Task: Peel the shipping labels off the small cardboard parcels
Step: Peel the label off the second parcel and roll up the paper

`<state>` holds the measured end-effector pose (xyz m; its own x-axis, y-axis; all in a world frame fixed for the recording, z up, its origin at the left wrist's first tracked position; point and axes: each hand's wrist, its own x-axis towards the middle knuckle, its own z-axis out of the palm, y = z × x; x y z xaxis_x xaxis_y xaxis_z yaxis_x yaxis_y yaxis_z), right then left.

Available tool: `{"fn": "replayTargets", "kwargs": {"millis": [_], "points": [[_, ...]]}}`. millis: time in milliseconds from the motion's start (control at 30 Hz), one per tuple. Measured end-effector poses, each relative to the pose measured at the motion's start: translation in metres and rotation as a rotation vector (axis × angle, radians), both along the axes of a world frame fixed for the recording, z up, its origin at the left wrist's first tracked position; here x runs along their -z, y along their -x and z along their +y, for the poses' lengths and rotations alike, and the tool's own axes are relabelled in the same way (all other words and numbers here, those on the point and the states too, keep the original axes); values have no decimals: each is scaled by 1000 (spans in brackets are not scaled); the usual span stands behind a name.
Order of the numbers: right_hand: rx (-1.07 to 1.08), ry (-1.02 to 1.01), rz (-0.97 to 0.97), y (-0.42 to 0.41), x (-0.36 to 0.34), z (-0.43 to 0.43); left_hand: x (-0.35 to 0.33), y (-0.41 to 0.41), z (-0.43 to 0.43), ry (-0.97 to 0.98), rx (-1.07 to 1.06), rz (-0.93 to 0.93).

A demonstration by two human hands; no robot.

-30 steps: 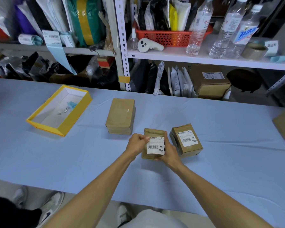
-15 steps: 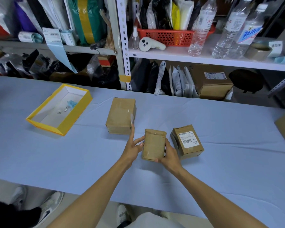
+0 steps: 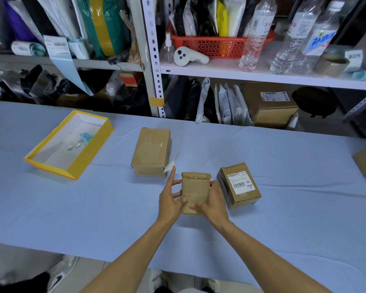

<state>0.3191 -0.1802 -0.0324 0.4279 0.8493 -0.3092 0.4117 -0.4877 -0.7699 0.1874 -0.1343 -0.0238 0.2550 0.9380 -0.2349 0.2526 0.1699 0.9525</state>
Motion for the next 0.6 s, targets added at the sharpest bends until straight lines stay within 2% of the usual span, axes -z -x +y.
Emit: {"fn": "replayTargets", "kwargs": {"millis": [233, 433, 533, 600], "points": [[25, 2, -204, -16, -4, 13, 1, 1, 3, 40, 22, 13], [-27, -59, -46, -24, -10, 7, 3, -1, -2, 6, 14, 42], [-180, 83, -128, -21, -17, 9, 4, -1, -3, 15, -1, 36], [-194, 81, -172, -18, -16, 11, 5, 0, -3, 19, -5, 33]]}}
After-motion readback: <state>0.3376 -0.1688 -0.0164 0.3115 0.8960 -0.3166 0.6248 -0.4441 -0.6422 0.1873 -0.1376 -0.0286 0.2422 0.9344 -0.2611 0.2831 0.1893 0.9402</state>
